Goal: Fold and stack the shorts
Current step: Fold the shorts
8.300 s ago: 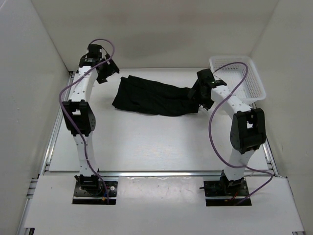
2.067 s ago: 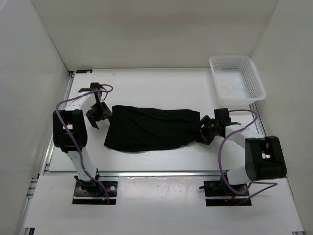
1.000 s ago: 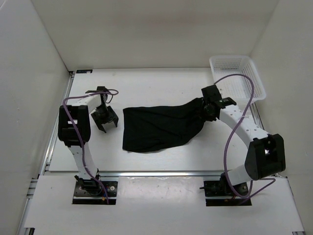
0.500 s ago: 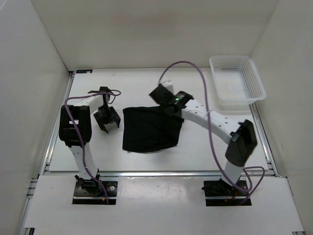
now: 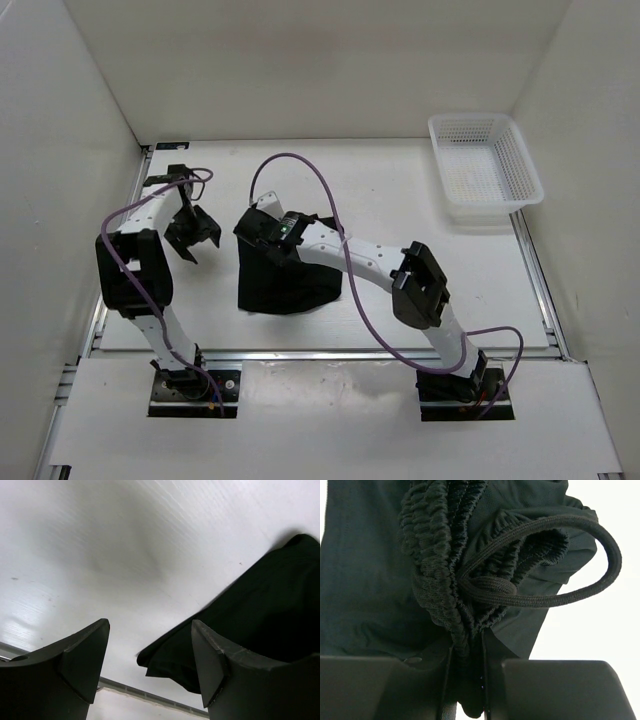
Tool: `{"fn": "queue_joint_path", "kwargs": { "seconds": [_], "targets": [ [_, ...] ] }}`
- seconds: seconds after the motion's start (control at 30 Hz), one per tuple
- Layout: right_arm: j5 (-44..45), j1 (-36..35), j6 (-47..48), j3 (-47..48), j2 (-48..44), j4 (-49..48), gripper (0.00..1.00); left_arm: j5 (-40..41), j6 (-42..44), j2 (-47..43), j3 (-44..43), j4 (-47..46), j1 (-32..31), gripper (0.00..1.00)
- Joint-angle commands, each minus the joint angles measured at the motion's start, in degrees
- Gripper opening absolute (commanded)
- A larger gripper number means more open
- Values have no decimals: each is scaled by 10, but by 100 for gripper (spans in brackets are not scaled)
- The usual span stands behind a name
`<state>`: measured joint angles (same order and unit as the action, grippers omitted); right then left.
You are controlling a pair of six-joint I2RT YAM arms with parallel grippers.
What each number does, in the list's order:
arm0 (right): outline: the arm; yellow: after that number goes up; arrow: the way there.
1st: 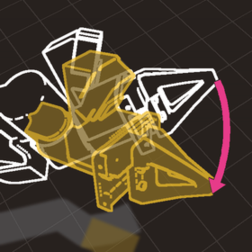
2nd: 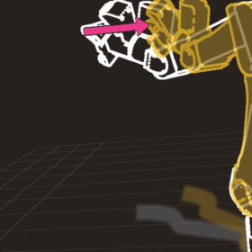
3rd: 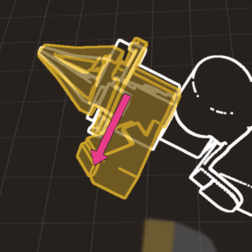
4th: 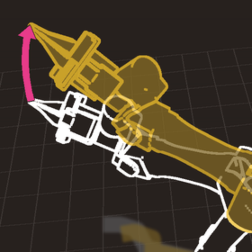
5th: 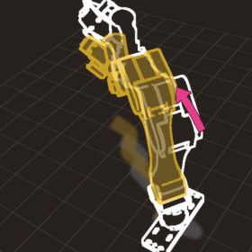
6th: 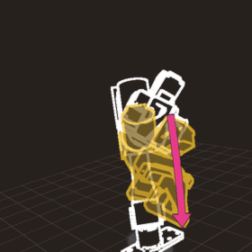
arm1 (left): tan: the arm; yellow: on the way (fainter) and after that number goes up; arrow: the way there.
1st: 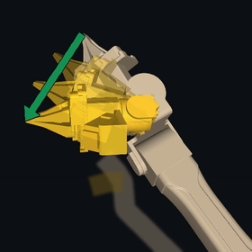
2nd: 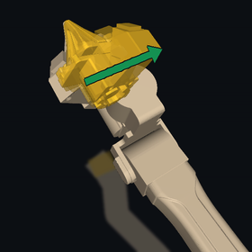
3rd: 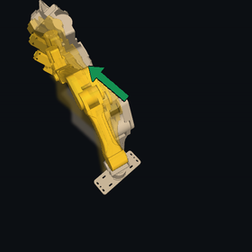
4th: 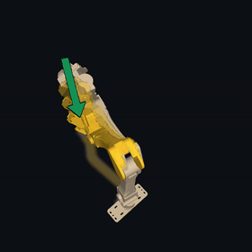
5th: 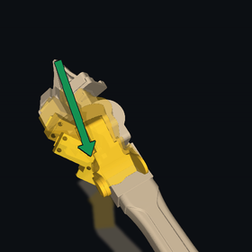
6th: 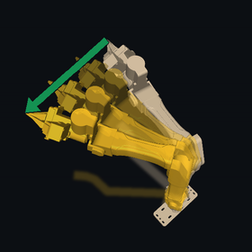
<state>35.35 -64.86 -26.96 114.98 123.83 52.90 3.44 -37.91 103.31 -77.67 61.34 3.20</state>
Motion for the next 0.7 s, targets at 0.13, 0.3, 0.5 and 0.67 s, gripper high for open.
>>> {"fn": "queue_joint_path", "kwargs": {
  "seconds": [0.13,0.3,0.5,0.67],
  "targets": [
    [14,-12,12,32,-3,-1,0,2,-12,-28,-16,20,17,77],
    [-13,-23,38,32,-3,-46,0,-3,-12,-34,-9,15,22,77],
    [-79,-33,50,108,25,-51,92,9,-7,-34,-15,21,40,77],
    [-100,-33,39,7,-108,-120,100,25,-7,-39,-34,33,51,77]
  ]
}}
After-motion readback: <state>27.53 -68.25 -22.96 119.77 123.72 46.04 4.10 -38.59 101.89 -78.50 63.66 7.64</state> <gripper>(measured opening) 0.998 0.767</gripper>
